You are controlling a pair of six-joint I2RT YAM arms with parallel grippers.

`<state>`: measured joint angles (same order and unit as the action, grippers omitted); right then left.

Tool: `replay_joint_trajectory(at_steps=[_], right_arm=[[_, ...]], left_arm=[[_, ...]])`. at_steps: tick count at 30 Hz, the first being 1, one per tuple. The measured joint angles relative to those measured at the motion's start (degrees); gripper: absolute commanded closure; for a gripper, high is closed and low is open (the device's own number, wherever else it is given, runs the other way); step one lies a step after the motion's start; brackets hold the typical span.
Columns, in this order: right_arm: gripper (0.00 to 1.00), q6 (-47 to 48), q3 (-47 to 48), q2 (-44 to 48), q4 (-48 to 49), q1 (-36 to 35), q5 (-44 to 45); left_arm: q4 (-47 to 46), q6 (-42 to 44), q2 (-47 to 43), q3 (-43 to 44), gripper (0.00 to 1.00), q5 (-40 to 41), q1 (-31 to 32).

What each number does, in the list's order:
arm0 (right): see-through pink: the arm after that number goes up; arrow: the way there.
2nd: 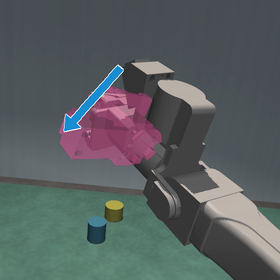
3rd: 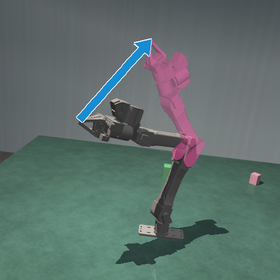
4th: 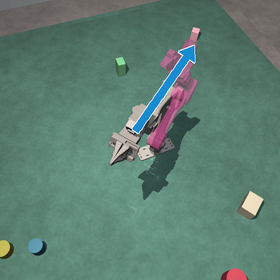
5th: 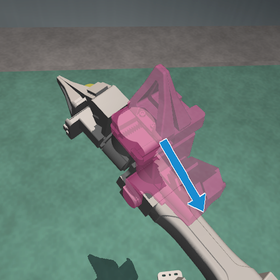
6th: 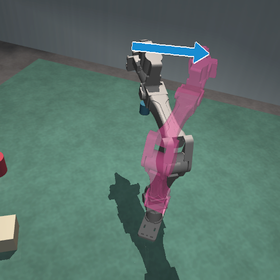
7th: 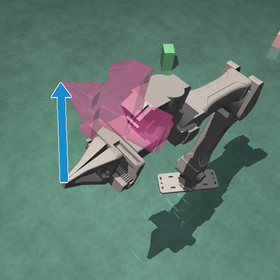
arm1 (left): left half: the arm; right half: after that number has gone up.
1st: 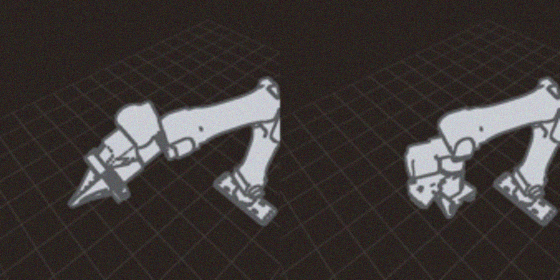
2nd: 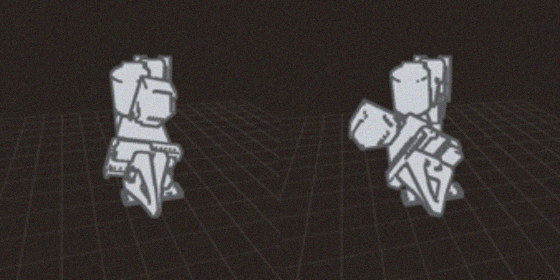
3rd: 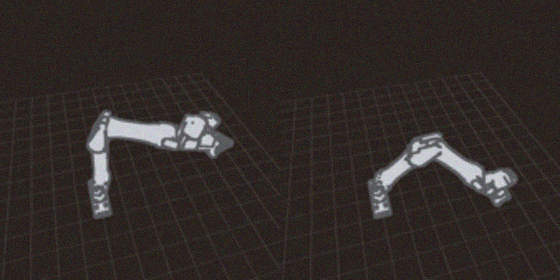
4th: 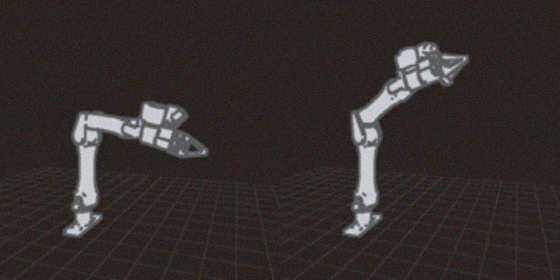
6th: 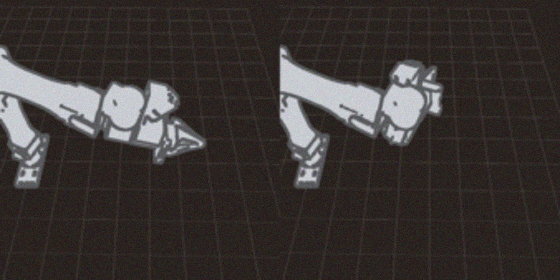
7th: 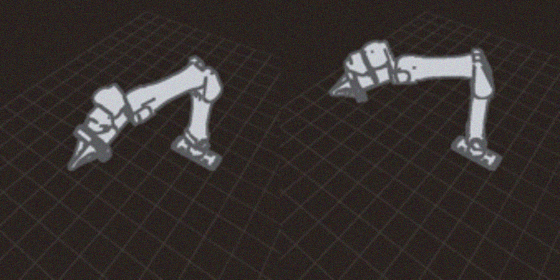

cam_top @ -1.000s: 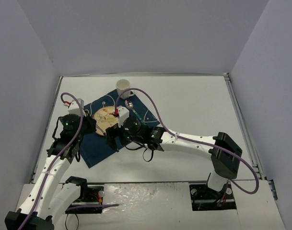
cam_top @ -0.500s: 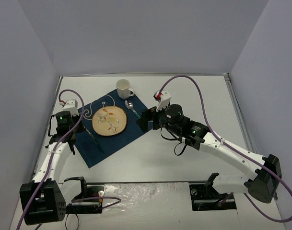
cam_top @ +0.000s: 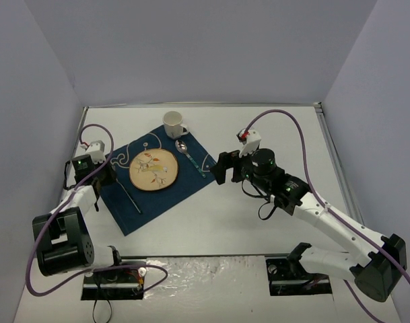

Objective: Set the dinner table for one person

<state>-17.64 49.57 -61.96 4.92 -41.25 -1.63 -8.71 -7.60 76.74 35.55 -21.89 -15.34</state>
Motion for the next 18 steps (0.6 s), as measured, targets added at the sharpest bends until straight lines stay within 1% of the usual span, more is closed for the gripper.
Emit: replay_joint_trajectory(at_steps=[9,11,17,18], right_arm=[[0.00,0.2,-0.8,0.2,0.0,1.8,-1.4],[0.00,0.2,-0.8,0.2,0.0,2.0,-1.5],[0.00,0.7,-0.9,0.2,0.0,2.9,-1.9],[0.00,0.8,-1.0,0.2,0.0,3.0,-1.9]], left_arm=[[-4.8,-0.1,7.7,1.6,1.00,-6.8,-1.7],[-5.4,-0.2,8.7,1.6,0.97,-7.5,-2.2],[-8.1,-1.0,12.0,1.6,0.93,-7.9,-4.0],[-8.3,-1.2,12.4,1.6,0.90,-7.9,-4.2]])
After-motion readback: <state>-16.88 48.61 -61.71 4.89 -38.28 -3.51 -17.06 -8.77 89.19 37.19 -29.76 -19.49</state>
